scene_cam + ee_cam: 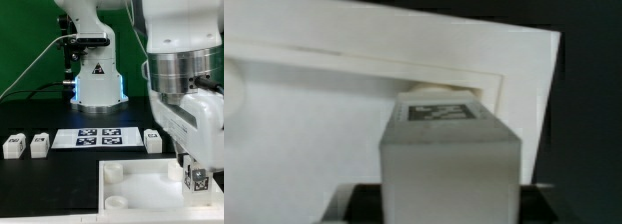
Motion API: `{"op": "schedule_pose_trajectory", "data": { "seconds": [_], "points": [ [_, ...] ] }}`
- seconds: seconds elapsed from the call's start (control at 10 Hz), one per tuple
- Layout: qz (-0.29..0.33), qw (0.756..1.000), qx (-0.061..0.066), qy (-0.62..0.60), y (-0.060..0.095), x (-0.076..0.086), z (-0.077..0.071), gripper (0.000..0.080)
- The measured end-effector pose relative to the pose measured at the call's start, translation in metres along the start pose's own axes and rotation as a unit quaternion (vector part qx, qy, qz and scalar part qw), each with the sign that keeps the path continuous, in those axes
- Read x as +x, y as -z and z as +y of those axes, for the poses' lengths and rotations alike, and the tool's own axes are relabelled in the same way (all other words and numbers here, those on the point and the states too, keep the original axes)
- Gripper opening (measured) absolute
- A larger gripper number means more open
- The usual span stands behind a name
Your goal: Assemble one leg
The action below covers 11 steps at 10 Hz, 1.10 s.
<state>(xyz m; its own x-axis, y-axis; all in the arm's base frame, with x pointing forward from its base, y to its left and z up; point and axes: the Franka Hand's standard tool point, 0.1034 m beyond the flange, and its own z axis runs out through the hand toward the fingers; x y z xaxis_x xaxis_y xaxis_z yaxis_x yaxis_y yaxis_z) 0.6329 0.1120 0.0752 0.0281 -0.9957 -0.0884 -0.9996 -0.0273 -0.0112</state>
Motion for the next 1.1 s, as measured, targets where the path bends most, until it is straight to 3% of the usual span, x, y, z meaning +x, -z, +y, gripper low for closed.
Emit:
{"op": "schedule_pose_trajectory", "data": {
  "seconds": [0.2, 0.3, 0.5, 0.6, 0.7, 0.8, 0.9, 1.1],
  "points": [
    [-0.004, 0.987, 0.004, -0.159, 0.0, 0.003, 0.001, 0.0292],
    [-0.007, 0.984, 0.012, -0.176, 0.0, 0.004, 0.003, 0.0292],
    [-0.006, 0.986, 0.012, -0.166, -0.001, 0.005, 0.004, 0.0292],
    [-0.006, 0.989, 0.012, -0.149, -0.001, 0.005, 0.004, 0.0471],
    [-0.006, 0.989, 0.012, -0.147, -0.001, 0.004, 0.004, 0.0587],
    [-0.003, 0.997, 0.012, -0.08, -0.002, 0.002, 0.004, 0.0587],
    [-0.001, 1.0, 0.015, 0.019, -0.003, 0.0, 0.003, 0.0636],
    [-0.001, 0.993, 0.014, 0.115, -0.006, -0.006, 0.006, 0.0646]
  ]
}}
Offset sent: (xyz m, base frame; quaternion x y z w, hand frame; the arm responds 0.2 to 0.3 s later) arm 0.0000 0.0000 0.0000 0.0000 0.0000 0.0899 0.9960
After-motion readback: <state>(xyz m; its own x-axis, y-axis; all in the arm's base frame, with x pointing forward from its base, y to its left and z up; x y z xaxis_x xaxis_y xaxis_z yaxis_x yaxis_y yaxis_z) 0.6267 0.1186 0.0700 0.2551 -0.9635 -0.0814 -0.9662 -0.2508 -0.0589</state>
